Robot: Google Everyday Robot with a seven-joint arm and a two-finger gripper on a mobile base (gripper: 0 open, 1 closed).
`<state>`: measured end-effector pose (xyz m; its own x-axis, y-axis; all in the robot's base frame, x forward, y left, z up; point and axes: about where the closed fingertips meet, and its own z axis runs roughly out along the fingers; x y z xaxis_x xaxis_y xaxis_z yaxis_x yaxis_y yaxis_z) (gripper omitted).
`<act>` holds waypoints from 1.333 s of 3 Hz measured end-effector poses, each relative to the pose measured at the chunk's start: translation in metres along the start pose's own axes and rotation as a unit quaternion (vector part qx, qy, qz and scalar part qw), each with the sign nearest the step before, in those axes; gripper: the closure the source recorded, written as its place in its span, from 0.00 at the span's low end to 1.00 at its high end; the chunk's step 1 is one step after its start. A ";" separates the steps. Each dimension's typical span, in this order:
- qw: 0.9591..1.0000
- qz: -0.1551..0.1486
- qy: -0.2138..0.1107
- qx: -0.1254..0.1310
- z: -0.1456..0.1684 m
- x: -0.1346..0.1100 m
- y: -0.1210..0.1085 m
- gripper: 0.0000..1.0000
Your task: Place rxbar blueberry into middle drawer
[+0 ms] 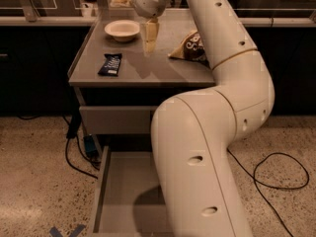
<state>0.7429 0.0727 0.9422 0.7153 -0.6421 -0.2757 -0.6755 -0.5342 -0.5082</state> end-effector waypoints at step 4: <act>0.997 0.056 -0.039 -0.036 0.080 -0.008 -0.006 0.00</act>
Offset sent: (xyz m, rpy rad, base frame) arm 0.0736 0.0117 -0.0127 -0.1018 0.3375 0.0710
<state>0.7555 0.1246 0.8818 0.6445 -0.6567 -0.3916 -0.7611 -0.5019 -0.4108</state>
